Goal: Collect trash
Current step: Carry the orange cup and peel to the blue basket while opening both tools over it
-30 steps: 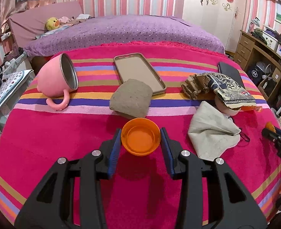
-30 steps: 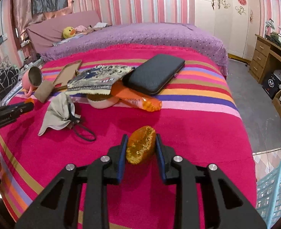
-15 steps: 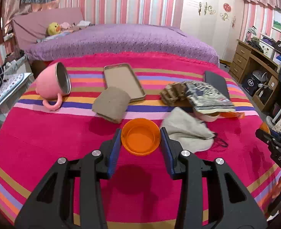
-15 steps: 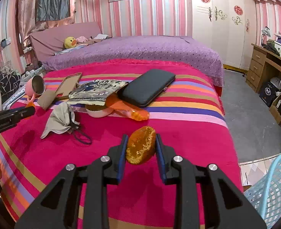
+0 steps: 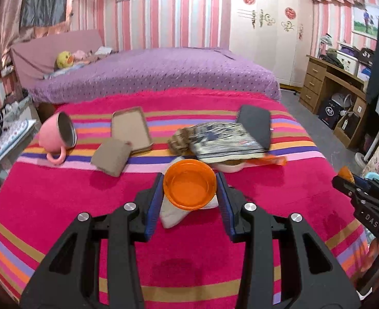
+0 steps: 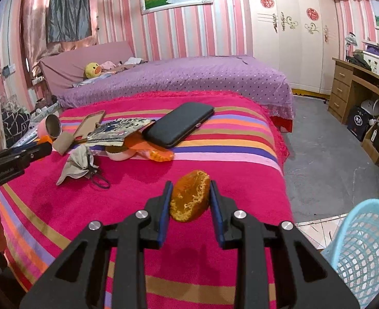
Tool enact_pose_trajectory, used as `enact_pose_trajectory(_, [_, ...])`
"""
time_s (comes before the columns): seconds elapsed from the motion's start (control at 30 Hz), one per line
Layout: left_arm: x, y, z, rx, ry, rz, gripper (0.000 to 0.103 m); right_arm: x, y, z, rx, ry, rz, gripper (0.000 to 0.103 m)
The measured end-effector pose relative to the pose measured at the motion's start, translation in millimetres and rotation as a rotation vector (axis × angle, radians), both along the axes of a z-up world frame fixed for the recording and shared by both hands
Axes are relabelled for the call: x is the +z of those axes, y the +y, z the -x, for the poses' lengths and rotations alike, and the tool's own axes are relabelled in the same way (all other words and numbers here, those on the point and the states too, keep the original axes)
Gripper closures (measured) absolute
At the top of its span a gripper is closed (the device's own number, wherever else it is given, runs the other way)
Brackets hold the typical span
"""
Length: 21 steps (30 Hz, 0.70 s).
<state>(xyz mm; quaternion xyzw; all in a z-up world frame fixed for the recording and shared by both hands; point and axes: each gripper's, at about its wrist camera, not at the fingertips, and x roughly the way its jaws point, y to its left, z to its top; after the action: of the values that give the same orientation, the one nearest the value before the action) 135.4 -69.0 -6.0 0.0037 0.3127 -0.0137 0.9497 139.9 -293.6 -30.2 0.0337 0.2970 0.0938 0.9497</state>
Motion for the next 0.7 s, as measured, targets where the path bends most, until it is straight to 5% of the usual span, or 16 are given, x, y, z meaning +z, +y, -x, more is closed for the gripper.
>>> enact_pose_trajectory(0.27, [21, -72, 27, -0.087, -0.026, -0.013, 0.064, 28, -49, 28, -0.061, -0.059, -0.027, 0.075])
enact_pose_trajectory(0.7, [38, -220, 57, -0.303, -0.070, 0.039, 0.064, 42, -207, 114, -0.279, -0.016, 0.133, 0.075])
